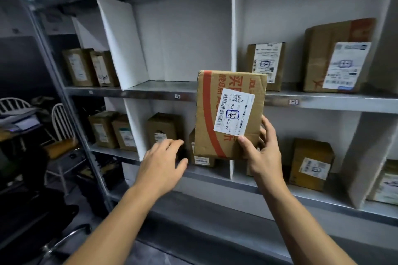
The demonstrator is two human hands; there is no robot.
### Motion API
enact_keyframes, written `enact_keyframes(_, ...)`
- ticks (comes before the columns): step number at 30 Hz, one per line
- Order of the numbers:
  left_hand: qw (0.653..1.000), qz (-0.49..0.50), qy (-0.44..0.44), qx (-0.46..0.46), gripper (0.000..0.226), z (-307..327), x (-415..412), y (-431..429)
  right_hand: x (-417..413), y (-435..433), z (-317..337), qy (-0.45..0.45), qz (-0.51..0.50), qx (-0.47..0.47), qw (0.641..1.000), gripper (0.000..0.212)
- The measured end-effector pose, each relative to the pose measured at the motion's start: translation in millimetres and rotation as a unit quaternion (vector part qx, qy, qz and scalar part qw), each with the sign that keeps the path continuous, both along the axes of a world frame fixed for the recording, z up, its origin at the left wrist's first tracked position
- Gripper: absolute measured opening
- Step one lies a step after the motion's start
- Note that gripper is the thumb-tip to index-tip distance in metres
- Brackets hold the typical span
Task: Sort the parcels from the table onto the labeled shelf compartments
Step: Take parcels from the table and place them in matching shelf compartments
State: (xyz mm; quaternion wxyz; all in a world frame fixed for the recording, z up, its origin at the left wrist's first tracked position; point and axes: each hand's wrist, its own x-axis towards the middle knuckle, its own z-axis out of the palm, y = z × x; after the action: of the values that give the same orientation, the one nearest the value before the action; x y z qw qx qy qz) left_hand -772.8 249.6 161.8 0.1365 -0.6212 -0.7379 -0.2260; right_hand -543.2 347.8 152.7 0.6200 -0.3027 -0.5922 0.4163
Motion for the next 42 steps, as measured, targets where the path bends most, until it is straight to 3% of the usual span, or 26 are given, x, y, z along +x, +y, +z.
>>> enact_keyframes(6, 1.0, -0.004, -0.012, -0.001, 0.051, 5, -52, 17, -45, 19, -2, 0.003, 0.008, -0.02, 1.0, 0.067)
enact_keyframes(12, 0.993, -0.115, -0.019, -0.008, 0.051, 5, -36, 64, -8, 18, -9, 0.009, -0.101, -0.033, 0.994, 0.067)
enact_keyframes(22, 0.94, -0.341, -0.007, -0.006, 0.052, 13, 123, 123, 148, -29, -8, 0.008, -0.316, -0.014, 0.949, 0.066)
enact_keyframes(30, 0.9, -0.434, 0.015, 0.046, 0.052, 49, 269, 150, 278, -42, 30, 0.023, -0.396, 0.025, 0.918, 0.063)
enact_keyframes(34, 0.895, -0.436, 0.03, 0.086, 0.05, 71, 331, 178, 349, -6, 60, 0.019, -0.399, 0.058, 0.915, 0.069)
enact_keyframes(42, 0.928, -0.347, 0.054, 0.123, 0.05, 87, 434, 245, 455, 117, 104, -0.03, -0.316, 0.096, 0.943, 0.066)
